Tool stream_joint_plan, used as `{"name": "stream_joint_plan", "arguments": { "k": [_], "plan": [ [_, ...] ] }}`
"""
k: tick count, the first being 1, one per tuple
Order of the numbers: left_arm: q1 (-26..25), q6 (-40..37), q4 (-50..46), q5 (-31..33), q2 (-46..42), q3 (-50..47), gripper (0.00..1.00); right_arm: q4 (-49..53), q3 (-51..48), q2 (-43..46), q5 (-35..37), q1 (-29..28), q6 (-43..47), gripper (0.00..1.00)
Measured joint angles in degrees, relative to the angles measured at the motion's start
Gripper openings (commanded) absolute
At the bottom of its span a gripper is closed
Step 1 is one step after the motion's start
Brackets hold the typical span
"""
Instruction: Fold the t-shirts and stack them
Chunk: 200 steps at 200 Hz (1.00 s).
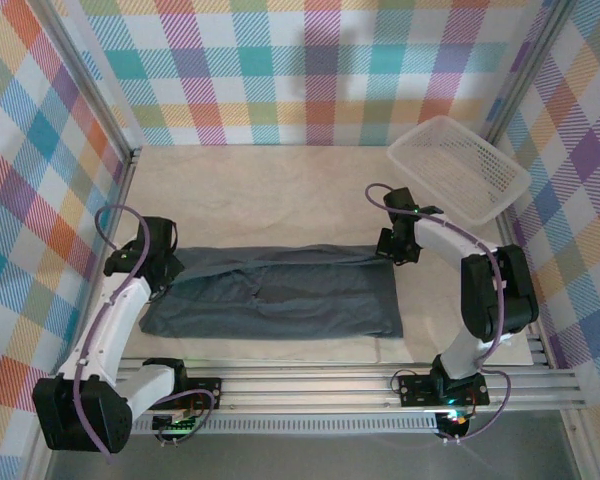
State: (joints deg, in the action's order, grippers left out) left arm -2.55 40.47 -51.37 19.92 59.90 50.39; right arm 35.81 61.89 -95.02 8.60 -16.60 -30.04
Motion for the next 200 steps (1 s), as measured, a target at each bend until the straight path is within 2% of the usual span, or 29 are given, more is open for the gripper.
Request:
{"name": "stream_joint_plan", "arguments": {
  "k": [51,120,163,181,200],
  "plan": [
    [0.0,2.2,-3.2,4.2,-2.8,0.3,0.0,1.4,-0.2,3.3,1.4,-1.1,0.2,0.0],
    [0.0,4.8,-4.5,3.1,-5.7,-3.5,0.0,3.1,-6.3,6.1,1.7,-3.0,-1.2,0.01],
    [0.0,6.4,-4.7,1.4,-5.9,-7.5,0.0,5.6,-8.7,6.8,2.9,-2.9,-4.1,0.29],
    [0.0,6.9,-5.3,0.5,-6.3,-8.7,0.0,6.4,-8.7,9.2,3.6,-2.9,-5.6,0.36],
    [0.0,7.4,-5.7,0.4,-7.0,-9.2,0.0,6.8,-8.5,12.4,4.0,-2.9,-6.2,0.37]
  ]
}}
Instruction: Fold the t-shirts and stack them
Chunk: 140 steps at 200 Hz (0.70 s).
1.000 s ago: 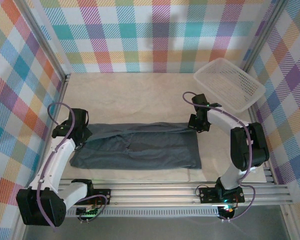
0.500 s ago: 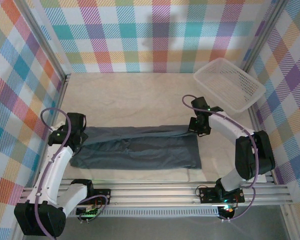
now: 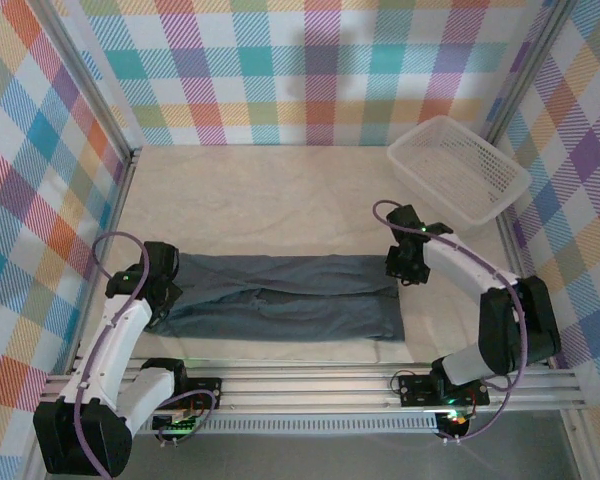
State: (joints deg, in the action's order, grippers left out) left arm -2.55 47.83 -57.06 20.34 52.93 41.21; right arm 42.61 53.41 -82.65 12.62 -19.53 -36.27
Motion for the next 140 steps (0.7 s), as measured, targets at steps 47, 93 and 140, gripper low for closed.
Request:
{"name": "stream_joint_plan", "arguments": {
  "k": [47,93,140],
  "plan": [
    [0.0,0.6,0.2,-1.4,-0.4,-0.1,0.0,-0.6,2.5,-1.2,-3.4,0.0,-1.7,0.33],
    [0.0,0.6,0.2,-1.9,-0.4,-0.2,0.0,0.3,1.4,-5.2,-7.6,0.5,-6.8,0.41],
    [0.0,0.6,0.2,-2.2,-0.5,-0.2,0.0,1.7,0.7,-8.0,-12.6,0.9,-9.7,0.22]
  ]
}}
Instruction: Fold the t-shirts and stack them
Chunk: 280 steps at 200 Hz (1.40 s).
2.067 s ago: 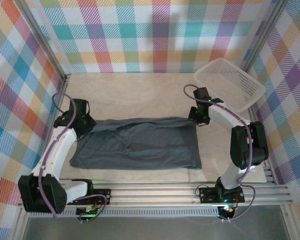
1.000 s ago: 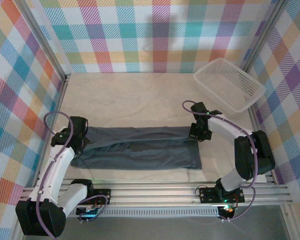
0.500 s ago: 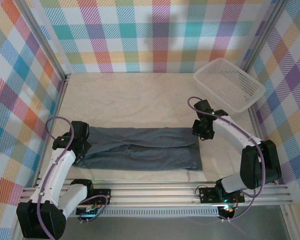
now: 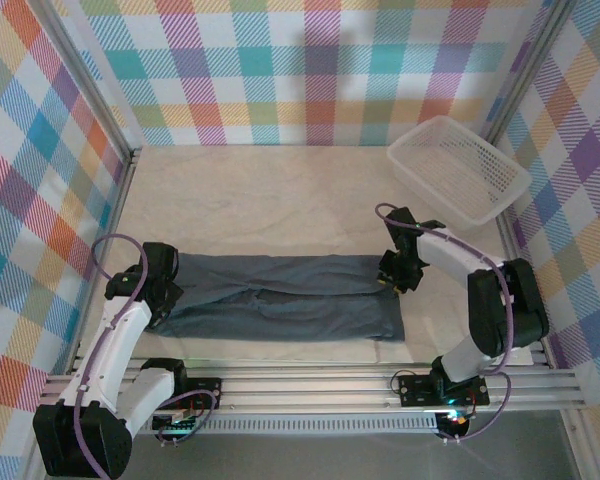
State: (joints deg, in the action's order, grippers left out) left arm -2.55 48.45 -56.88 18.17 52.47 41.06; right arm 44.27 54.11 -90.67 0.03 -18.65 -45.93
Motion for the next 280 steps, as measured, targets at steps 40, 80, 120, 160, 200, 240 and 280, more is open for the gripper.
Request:
{"name": "stream_joint_plan", "arguments": {
  "k": [40,80,120,160,200,240,280],
  "plan": [
    [0.0,0.0,0.0,-0.7,-0.2,0.0,0.0,2.8,-0.2,-1.3,-0.7,0.0,2.3,0.0],
    [0.0,-0.2,1.4,-4.3,0.2,-1.0,0.0,5.4,-0.6,-1.3,1.8,0.3,5.1,0.13],
    [0.0,-0.7,1.7,-8.3,3.0,-1.0,0.35,8.4,3.2,-1.2,5.2,0.5,6.6,0.34],
    [0.0,0.1,0.2,-10.3,3.3,5.2,0.36,8.3,6.9,1.2,6.4,0.3,7.4,0.26],
    [1.9,-0.1,5.7,-13.6,18.4,16.7,0.16,3.5,8.5,-2.7,2.4,-1.0,6.2,0.14],
    [4.5,-1.7,13.6,-16.7,44.6,23.7,0.08,2.6,10.3,-13.4,0.7,0.6,4.2,0.14],
    [8.3,-3.5,14.8,-19.3,54.3,28.4,0.08,5.6,19.2,-19.8,0.7,4.3,4.8,0.17]
  ]
}}
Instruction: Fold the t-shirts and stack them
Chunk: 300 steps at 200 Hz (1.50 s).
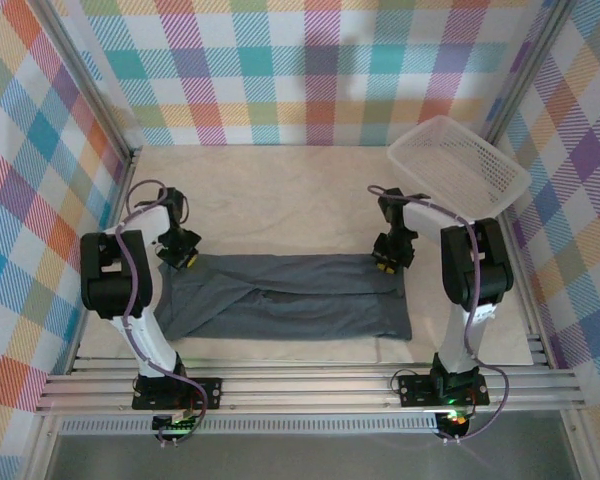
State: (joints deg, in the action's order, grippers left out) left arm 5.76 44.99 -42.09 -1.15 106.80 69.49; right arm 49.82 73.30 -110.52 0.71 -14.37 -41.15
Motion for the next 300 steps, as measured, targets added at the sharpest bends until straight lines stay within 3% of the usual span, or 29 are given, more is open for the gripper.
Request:
{"name": "stream_joint_plan", "arguments": {
  "k": [43,64,84,104,119,134,165,201,263,300],
  "plan": [
    [4.1,-3.8,-1.4,-6.8,6.6,8.4,0.14,3.7,12.5,-8.2,-2.0,3.4,3.6,0.25],
    [4.0,-4.8,0.2,-6.9,6.3,8.6,0.31,2.6,17.1,-10.5,-0.7,3.4,6.3,0.34],
    [2.7,-5.9,1.4,-3.7,0.7,5.5,0.41,1.4,17.0,-9.1,1.4,2.7,8.4,0.41],
    [-0.3,-7.2,3.5,-2.6,-11.8,-1.1,0.46,-1.0,13.0,-3.3,2.5,1.6,10.0,0.47],
    [-3.9,-9.0,5.8,-4.0,-20.1,-4.9,0.46,-2.7,9.1,3.2,2.0,-0.3,10.9,0.48],
    [-6.4,-11.4,8.6,-7.7,-22.6,-7.1,0.42,-5.0,5.6,9.0,-0.3,-2.6,11.7,0.48],
    [-6.9,-18.9,10.8,-11.7,-15.7,-8.4,0.38,-7.5,0.8,15.5,-5.6,-6.8,12.1,0.48],
    [-7.2,-26.6,10.7,-12.8,-9.6,-8.3,0.38,-7.7,-2.5,18.2,-8.5,-7.8,11.8,0.48],
    [-10.2,-29.9,10.9,-12.9,-6.1,-8.3,0.38,-7.6,-3.8,22.1,-9.6,-7.8,11.6,0.46],
    [-11.7,-29.9,10.8,-11.4,-6.0,-8.3,0.17,-7.5,-4.3,22.1,-10.2,-7.8,11.5,0.45]
  ]
}}
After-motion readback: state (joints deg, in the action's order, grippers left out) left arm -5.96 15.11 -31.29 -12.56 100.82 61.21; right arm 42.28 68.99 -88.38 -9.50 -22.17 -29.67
